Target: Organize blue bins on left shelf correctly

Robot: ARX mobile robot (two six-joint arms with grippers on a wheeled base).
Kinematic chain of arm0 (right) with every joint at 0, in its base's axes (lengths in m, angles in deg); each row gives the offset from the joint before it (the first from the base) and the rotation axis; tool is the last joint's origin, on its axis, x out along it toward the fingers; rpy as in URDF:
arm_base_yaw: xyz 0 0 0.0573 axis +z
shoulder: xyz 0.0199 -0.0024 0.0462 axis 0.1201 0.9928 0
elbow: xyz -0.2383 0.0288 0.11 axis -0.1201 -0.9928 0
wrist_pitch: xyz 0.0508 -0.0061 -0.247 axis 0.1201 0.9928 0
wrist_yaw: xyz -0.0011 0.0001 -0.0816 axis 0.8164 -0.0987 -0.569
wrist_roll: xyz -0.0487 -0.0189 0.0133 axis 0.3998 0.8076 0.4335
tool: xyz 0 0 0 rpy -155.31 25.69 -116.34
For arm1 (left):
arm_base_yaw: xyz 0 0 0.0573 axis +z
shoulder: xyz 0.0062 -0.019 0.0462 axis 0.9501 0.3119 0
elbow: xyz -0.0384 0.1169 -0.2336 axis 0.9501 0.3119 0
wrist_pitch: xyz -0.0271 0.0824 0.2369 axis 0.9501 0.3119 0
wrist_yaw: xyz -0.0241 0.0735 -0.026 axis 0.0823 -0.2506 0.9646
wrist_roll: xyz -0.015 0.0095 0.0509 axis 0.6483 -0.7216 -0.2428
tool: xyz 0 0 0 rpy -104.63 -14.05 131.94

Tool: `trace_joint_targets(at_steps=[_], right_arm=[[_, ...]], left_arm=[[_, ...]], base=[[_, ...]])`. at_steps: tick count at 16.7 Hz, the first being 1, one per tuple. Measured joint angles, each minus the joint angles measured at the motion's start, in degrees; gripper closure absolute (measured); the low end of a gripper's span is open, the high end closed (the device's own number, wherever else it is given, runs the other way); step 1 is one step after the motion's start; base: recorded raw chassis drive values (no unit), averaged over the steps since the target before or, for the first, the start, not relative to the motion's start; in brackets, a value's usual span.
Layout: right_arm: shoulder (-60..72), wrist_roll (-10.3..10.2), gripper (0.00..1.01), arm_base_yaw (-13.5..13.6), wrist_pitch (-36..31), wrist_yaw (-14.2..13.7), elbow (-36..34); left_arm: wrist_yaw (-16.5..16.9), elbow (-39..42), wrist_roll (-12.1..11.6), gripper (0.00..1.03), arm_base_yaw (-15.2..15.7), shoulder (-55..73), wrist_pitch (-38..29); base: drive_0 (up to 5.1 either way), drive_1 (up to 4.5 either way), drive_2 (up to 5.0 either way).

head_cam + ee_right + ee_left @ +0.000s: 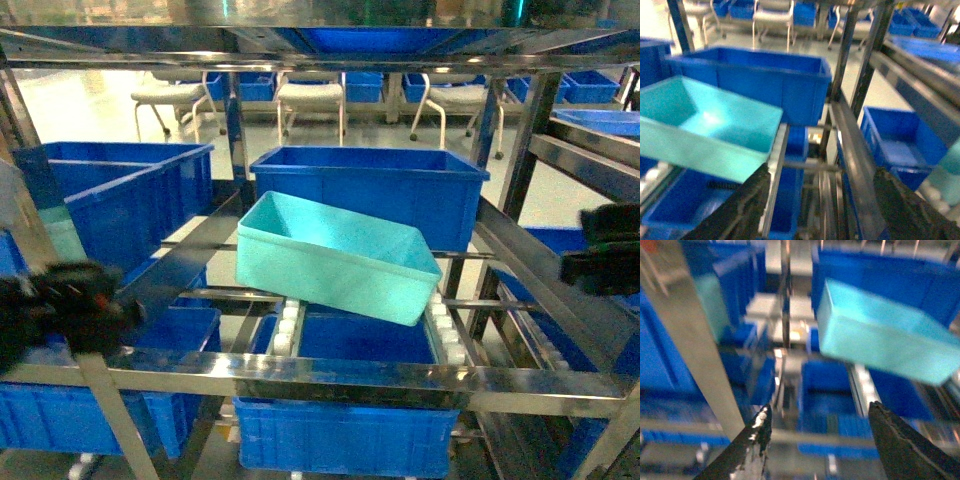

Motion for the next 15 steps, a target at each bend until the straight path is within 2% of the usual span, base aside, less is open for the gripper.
trace_joint_targets(at_steps=[1,2,3,4,6,7,9,15], right_arm=[[-5.3,-0.3,0.52,-0.9,-4.9,0.3,-3.3],[-12.4,-0.5,0.72,-2.0,-5.9,1.3,-7.6],[-16.5,-0.5,0.89,-2.6,0.0,2.3,-12.0],[-21.8,-0.5,0.99,-3.7,0.7,2.8,-15.1],[-30.7,-0.5,0.99,-5.1,3.9,4.6,-20.3],[-34.6,-0.5,0.99,-8.2,6.0,7.4,-22.5],[-38.2,-0.5,0.99,-8.6,7.7,7.3,-23.6],[-43.8,-0.5,0.99,-8.4,11.5,7.9,-25.3]], left_arm=[[0.4,1.4,-2.6,0.60,1.6,-6.3,-7.8],[2.7,5.0,-4.6,0.80,2.1,-13.4,-9.4],[3.7,9.4,-5.4,0.96,3.2,-15.4,-5.9],[4.4,11.6,-5.5,1.01,4.4,-20.2,-4.3],[6.3,14.3,-5.5,1.01,5.9,-34.9,6.3],[9.7,15.8,-5.6,1.01,8.7,-38.8,9.1],[9.7,16.8,-5.5,1.01,10.6,-41.9,11.6],[10.6,18.1,-5.6,1.01,10.3,-48.3,16.0]], base=[[0.0,0.00,0.0],[0.0,0.00,0.0],[0.0,0.00,0.0],[0.0,0.00,0.0],[0.0,0.00,0.0],[0.0,0.00,0.0],[0.0,0.00,0.0],[0.0,0.00,0.0]])
